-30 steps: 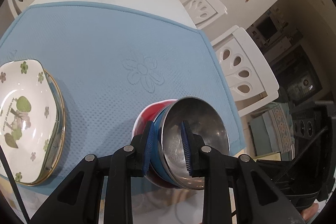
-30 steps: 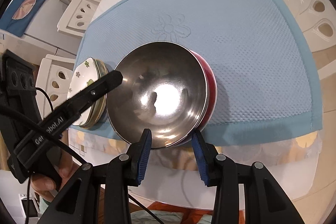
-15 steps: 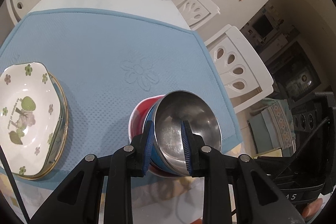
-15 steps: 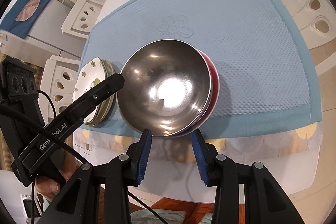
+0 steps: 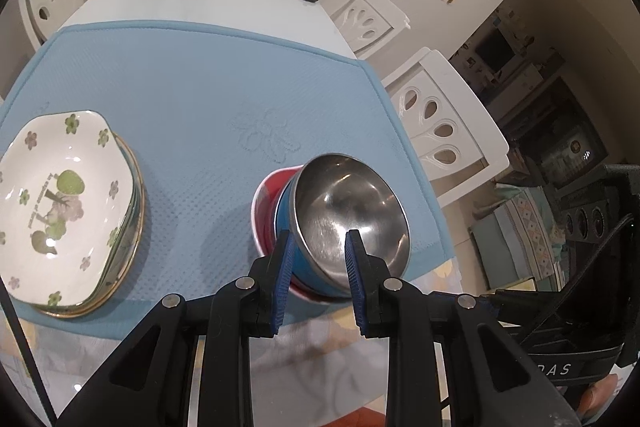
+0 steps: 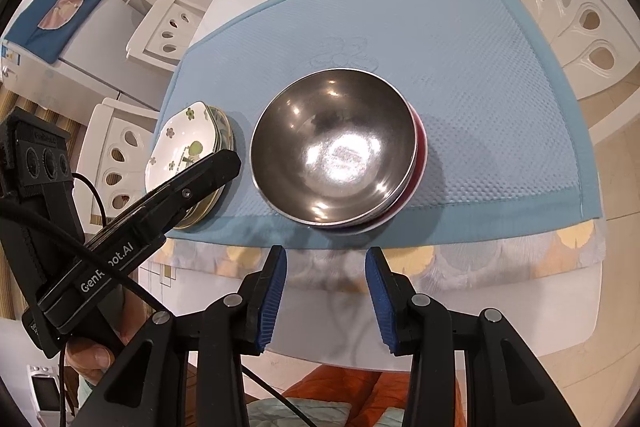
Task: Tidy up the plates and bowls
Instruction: 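Open the right gripper and lift it away from the bowl stack, then move the right gripper to the rim of the nested bowl stack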
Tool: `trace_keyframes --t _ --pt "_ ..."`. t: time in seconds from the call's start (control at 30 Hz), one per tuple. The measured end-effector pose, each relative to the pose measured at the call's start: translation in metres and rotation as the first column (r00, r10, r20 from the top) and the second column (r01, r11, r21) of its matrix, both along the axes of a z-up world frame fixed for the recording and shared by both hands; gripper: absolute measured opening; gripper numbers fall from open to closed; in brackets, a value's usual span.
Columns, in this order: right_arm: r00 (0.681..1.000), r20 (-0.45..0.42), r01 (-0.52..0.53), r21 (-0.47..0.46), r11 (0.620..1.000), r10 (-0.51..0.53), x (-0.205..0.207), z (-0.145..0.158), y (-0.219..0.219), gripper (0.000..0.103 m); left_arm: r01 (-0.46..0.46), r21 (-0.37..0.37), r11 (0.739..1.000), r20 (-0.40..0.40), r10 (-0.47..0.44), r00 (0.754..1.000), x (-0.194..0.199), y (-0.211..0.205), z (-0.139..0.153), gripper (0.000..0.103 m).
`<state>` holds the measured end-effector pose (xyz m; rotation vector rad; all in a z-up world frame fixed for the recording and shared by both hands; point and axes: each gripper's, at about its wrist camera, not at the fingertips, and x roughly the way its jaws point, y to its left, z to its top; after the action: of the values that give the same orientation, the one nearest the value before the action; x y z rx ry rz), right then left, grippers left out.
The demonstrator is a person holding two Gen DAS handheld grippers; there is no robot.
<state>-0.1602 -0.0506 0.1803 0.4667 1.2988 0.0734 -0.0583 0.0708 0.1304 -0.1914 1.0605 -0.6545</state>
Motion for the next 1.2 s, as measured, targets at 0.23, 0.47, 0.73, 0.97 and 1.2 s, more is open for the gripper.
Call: trace_keyframes --t 0.23,0.47,0.73,0.97,1.2 --pt "1.0 0.006 0.005 -0.009 1.0 -0.005 -0.007 0.003 0.011 0.039 0.026 0.007 1.0 0.021 -0.026 0.999 -0.012 0.005 0.006 0.023" --pt "0.998 0.057 0.007 -0.139 0.99 0.001 -0.016 0.02 0.028 0.039 0.006 0.043 0.999 0.106 -0.01 0.994 -0.031 0.017 0.027 0.033" --pt "0.989 0.137 0.086 -0.222 0.971 -0.056 -0.027 0.05 0.03 0.048 -0.028 -0.032 0.999 0.198 0.034 0.98 -0.042 0.049 0.065 0.033" --pt "0.979 0.168 0.153 -0.237 0.959 -0.115 -0.045 0.066 0.038 0.049 0.008 -0.072 0.997 0.221 0.008 0.975 -0.045 0.055 0.075 0.033" --pt "0.967 0.207 0.199 -0.262 0.944 -0.147 -0.06 0.082 0.044 0.05 0.044 -0.072 0.996 0.237 -0.026 0.971 -0.051 0.056 0.078 0.033"
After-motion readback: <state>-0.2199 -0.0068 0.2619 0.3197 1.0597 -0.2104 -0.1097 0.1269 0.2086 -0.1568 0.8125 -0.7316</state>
